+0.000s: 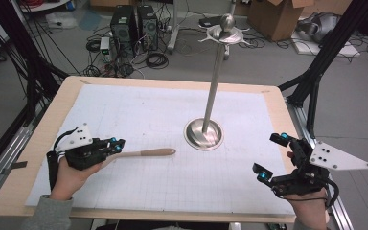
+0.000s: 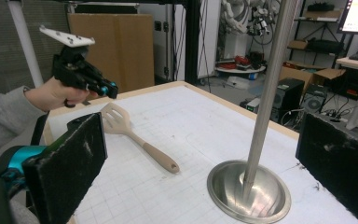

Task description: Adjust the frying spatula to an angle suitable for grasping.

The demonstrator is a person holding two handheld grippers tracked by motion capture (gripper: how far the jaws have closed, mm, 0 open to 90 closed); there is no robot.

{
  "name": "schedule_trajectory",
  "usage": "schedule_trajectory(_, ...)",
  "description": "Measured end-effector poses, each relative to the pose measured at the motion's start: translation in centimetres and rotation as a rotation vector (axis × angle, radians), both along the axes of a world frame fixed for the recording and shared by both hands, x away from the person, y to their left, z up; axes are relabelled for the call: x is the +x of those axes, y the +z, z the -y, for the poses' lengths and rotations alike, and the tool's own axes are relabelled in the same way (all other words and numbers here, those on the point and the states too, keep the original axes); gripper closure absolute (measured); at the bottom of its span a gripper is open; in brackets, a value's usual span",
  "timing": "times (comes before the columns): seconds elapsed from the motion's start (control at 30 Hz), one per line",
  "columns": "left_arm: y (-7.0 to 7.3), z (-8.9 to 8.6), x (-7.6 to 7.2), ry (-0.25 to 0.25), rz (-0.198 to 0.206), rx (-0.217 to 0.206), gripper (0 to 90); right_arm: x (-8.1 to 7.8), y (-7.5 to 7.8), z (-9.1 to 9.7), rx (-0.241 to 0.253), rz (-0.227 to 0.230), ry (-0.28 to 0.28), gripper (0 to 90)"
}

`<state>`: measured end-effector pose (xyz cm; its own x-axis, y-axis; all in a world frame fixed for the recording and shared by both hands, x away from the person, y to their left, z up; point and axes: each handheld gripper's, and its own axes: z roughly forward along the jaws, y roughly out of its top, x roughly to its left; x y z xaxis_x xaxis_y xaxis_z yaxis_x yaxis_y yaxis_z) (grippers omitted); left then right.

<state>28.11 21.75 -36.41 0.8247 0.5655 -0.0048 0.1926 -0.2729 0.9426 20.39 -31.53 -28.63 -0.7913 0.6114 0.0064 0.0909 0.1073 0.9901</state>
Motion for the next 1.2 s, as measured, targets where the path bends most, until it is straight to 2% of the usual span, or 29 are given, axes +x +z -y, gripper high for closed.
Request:
schedule_trajectory(0.13, -1.1, -0.1, 0.5, 0.009, -0.034, -0.001, 89.6, -0.1, 0.1, 0.0, 0.001, 0.002, 0.000, 0.7)
schedule_trajectory(0.47, -2.7, 0.7, 1.4, 0.041, -0.077, 0.053, 89.5, 0.1, -0.1, -0.1, -0.002, 0.003, 0.013, 0.7)
schedule_trajectory(0.6, -3.3, 1.2, 1.7, 0.028, -0.092, 0.055, 89.6, 0.0, -0.1, 0.1, -0.001, 0.007, 0.012, 0.7)
schedule_trajectory(0.77, -3.7, 2.0, 1.9, -0.011, -0.081, 0.078, 89.6, -0.1, -0.1, 0.3, 0.012, 0.004, 0.008, 0.7)
schedule_trajectory(0.93, -4.2, 2.5, 2.2, -0.032, -0.083, 0.080, 89.6, -0.2, -0.1, 0.5, 0.016, 0.008, 0.009, 0.7)
schedule_trajectory(1.2, -5.3, 3.2, 2.8, -0.031, -0.111, 0.068, 89.6, 0.0, -0.3, 0.4, 0.012, 0.002, 0.010, 0.7)
